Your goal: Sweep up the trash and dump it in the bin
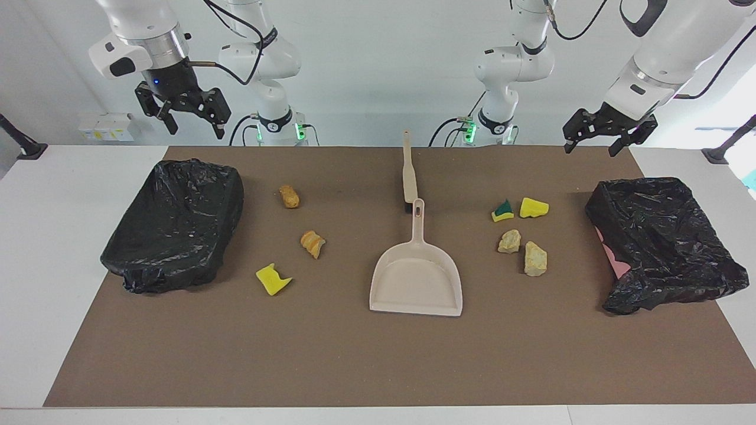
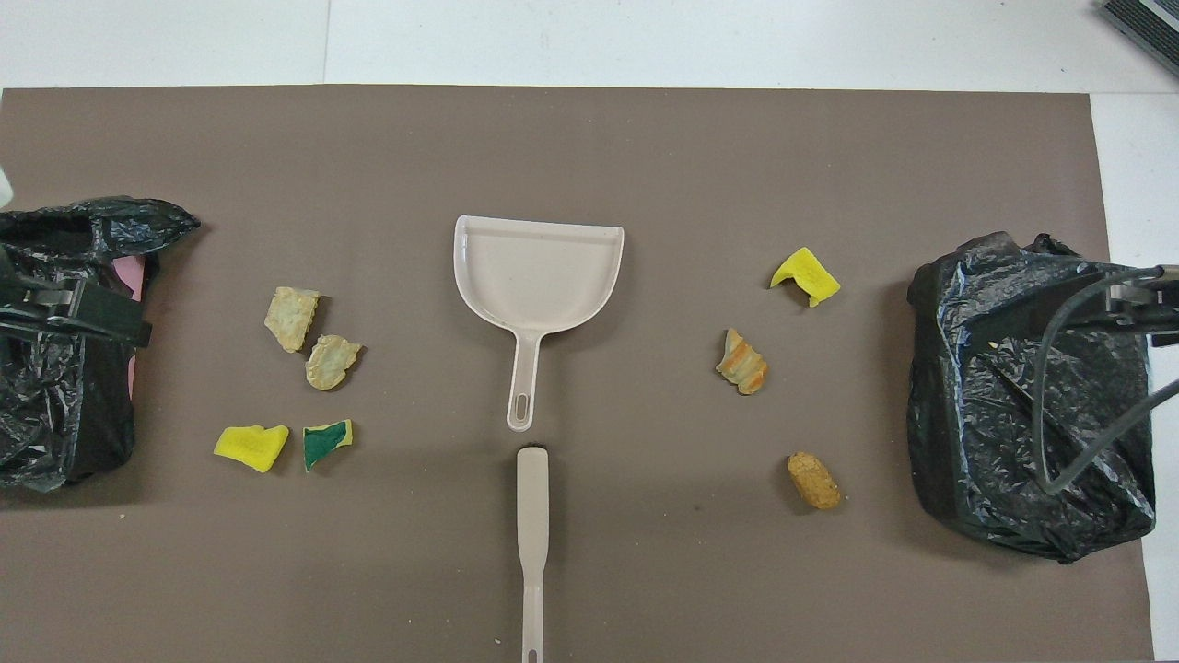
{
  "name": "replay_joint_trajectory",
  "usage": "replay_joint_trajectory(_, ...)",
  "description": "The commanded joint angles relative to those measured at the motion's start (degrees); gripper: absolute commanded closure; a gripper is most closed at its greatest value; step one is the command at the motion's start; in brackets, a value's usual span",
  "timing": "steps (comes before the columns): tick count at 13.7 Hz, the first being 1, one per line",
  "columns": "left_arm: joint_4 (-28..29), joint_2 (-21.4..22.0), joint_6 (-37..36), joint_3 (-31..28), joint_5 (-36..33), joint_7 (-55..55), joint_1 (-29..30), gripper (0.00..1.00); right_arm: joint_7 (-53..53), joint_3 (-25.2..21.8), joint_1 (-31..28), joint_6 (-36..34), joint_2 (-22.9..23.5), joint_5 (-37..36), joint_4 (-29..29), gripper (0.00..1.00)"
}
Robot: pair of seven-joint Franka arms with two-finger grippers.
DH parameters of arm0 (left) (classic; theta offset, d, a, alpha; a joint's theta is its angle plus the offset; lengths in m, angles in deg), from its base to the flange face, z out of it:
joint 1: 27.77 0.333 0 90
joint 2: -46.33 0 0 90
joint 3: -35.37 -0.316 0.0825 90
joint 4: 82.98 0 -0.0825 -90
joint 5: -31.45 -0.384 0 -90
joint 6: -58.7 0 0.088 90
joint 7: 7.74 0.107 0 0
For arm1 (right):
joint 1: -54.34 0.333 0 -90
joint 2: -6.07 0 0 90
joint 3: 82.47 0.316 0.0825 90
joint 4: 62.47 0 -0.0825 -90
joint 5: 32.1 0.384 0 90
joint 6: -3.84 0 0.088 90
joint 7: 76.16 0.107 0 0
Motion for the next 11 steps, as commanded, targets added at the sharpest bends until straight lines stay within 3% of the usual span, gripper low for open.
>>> replay_joint_trajectory(1,2.35,1.69,0.4,-0.58,-0.04,0.63,-1.72,0.0,-1.7,-0.59,0.18,-1.36,-0.07,0.15,0.29,0.0)
replay_joint_trajectory(4,5.85,2.57,2.14,-0.41,0.13,0.2,-5.49,0.0,-1.79,-0.59,-0.44,-1.53,-1.13,0.15,-1.56,0.0)
replay_joint_trajectory(8,14.9,6.87,7.68,-0.41,1.62,-0.59,-10.59,0.0,-1.7,-0.5,-0.7,-1.44,-1.21,0.15,-1.56,0.0)
replay_joint_trajectory(11,21.84,10.21,13.56,-0.41,2.42,-7.59,-15.85,0.0,-1.88,-0.41,-0.7,-1.62,-1.21,0.06,-1.65,0.0)
